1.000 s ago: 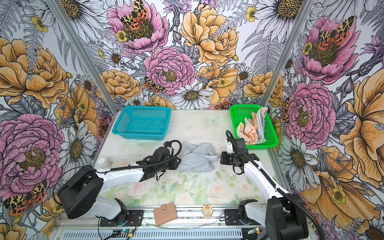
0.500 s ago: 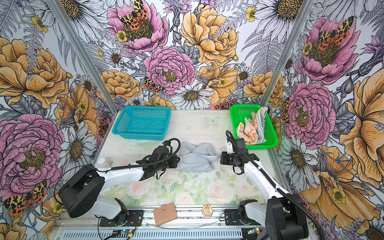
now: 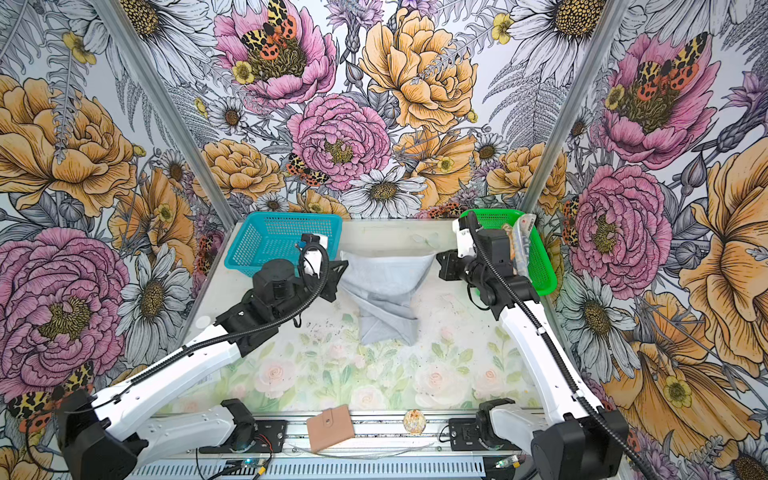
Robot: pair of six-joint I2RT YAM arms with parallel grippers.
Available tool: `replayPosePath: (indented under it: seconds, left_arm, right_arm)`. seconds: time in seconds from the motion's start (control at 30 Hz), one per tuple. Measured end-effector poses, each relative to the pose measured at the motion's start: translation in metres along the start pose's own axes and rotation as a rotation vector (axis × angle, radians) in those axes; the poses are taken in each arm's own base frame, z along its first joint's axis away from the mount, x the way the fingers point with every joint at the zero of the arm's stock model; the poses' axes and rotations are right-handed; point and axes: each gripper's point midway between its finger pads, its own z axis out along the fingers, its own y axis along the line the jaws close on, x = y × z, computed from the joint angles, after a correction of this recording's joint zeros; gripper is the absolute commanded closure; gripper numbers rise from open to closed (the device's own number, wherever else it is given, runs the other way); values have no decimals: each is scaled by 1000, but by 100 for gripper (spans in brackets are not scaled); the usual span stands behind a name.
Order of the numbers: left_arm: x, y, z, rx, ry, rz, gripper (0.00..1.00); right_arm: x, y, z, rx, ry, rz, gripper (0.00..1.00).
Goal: Fold and stack the towels
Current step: 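Lift the grey towel high with both grippers holding its two corners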
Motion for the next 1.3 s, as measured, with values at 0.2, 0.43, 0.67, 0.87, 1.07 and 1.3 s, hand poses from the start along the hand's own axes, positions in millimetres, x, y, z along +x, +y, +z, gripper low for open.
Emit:
replayPosePath:
  seconds: [0.2, 0.43, 0.67, 0.87, 1.07, 1.3]
  left_arm:
    - [-102, -25, -51, 48, -259, 168, 100]
    - [-168, -60, -106, 97, -470, 379, 100]
    - [-221, -75, -152, 82, -624, 506, 100]
    - [-256, -80, -177, 45, -722, 577, 100]
    - [-274, -84, -183, 37, -748, 591, 100]
    - [-278, -89, -194, 68, -760, 599, 100]
  right_arm:
    - [-89, 50, -60, -71, -241, -134, 100]
    - [-152, 95, -125, -138, -436, -227, 100]
    - [-187, 126, -173, -176, -566, -310, 100]
    - [-218, 155, -216, -216, -687, -380, 100]
    - [-232, 168, -235, -237, -742, -409, 100]
    - [-231, 170, -235, -248, -737, -414, 100]
